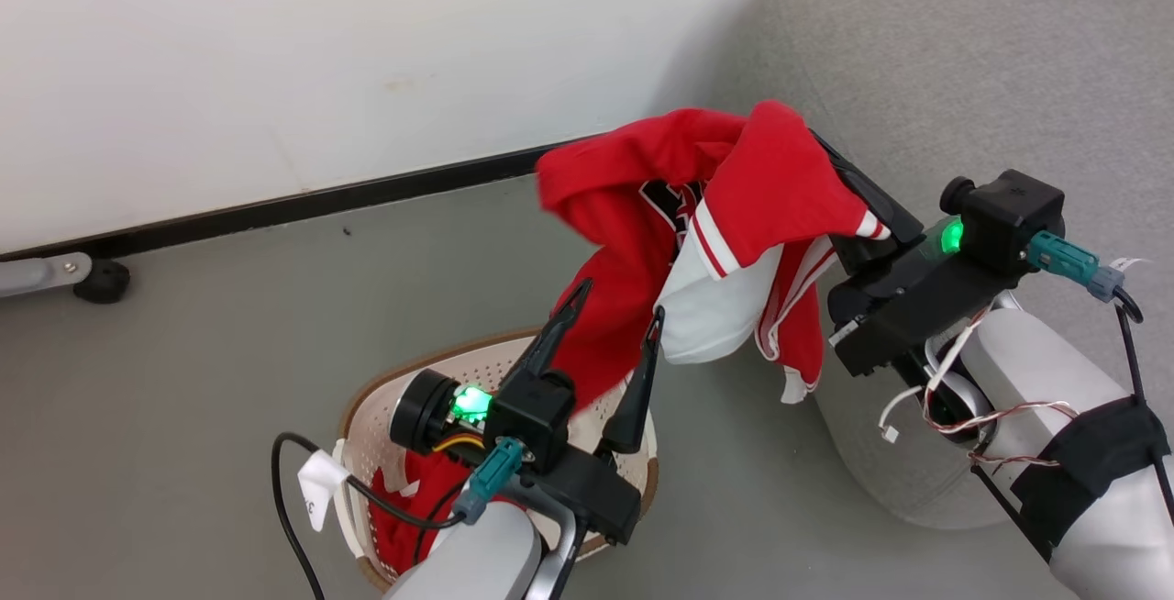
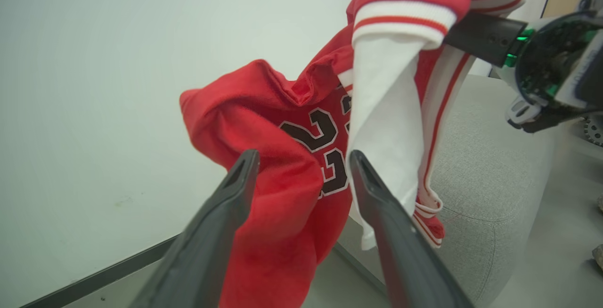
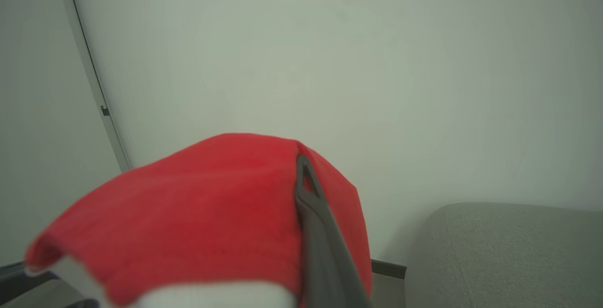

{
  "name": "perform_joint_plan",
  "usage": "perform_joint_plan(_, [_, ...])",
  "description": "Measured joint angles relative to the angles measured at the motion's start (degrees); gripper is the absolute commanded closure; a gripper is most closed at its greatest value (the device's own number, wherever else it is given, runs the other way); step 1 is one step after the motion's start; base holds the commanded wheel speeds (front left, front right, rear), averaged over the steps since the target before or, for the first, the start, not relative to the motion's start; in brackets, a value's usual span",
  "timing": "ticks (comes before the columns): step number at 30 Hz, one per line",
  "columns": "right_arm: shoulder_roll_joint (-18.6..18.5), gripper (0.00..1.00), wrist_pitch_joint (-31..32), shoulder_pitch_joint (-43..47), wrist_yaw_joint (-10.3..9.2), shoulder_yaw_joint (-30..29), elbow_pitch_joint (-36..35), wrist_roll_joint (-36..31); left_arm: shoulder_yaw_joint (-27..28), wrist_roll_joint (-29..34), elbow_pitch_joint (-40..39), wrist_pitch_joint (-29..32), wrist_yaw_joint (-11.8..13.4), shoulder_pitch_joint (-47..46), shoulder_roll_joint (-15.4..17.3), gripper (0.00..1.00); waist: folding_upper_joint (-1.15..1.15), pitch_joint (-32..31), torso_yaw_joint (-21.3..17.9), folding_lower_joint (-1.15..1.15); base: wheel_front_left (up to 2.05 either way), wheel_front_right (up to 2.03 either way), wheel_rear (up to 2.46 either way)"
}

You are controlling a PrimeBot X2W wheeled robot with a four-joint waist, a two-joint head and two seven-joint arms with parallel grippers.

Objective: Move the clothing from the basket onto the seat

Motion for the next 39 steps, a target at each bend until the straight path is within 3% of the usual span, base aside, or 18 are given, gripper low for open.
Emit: perform_joint_plan(39, [-2.9,1.0,-0.01,0.13,0.0,-4.04,-6.78,2.33,-3.28,-2.87,4.05,0.0,0.0,-2.72,0.1,0.0,0.01,2.6,-17.63,0.0,0.0,0.0,0.0])
